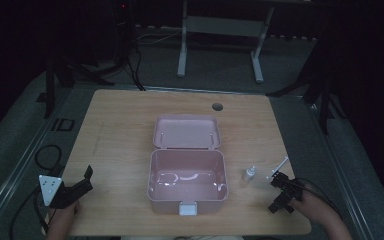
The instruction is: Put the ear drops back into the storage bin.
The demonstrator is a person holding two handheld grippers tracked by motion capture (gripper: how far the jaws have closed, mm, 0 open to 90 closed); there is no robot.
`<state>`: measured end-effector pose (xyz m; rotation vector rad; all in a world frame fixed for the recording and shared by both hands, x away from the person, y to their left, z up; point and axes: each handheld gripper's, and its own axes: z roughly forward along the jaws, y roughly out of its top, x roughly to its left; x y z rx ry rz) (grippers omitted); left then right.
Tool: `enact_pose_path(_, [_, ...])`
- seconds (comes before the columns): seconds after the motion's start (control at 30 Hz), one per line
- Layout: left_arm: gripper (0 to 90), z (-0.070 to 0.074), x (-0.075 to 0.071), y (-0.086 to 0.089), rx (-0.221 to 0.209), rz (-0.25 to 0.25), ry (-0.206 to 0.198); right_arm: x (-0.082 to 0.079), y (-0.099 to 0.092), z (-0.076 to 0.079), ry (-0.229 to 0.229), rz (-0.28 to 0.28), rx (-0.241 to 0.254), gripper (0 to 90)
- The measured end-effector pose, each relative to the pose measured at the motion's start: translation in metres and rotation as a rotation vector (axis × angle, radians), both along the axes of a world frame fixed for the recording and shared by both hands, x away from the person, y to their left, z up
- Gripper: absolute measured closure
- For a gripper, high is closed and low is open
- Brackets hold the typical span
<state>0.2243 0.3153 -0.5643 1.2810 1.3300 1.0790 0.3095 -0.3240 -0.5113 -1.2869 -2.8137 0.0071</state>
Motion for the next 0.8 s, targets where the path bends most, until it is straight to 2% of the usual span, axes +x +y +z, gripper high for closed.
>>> enact_pose_path(0.23, [2.4, 0.0, 0.0, 0.0, -0.001, -0.002, 0.0, 0.009, 0.008, 0.004, -0.003, 0.021, 0.032, 12.3])
enact_pose_path(0.43, [2.3, 0.0, 0.0, 0.0, -0.001, -0.002, 0.001, 0.019, 0.014, 0.009, -0.008, 0.05, 0.024, 12.3])
enact_pose_path(0.57, [2.3, 0.0, 0.0, 0.0, -0.003, -0.003, 0.001, 0.028, 0.018, 0.01, -0.014, 0.047, 0.026, 12.3])
enact_pose_path(0.67, [2.4, 0.0, 0.0, 0.0, -0.002, -0.003, 0.001, 0.033, 0.022, 0.011, -0.025, 0.053, 0.005, 13.1])
enact_pose_path(0.8, [2.3, 0.0, 0.0, 0.0, -0.003, -0.005, 0.001, 0.04, 0.029, 0.013, -0.023, 0.053, 0.017, 14.2])
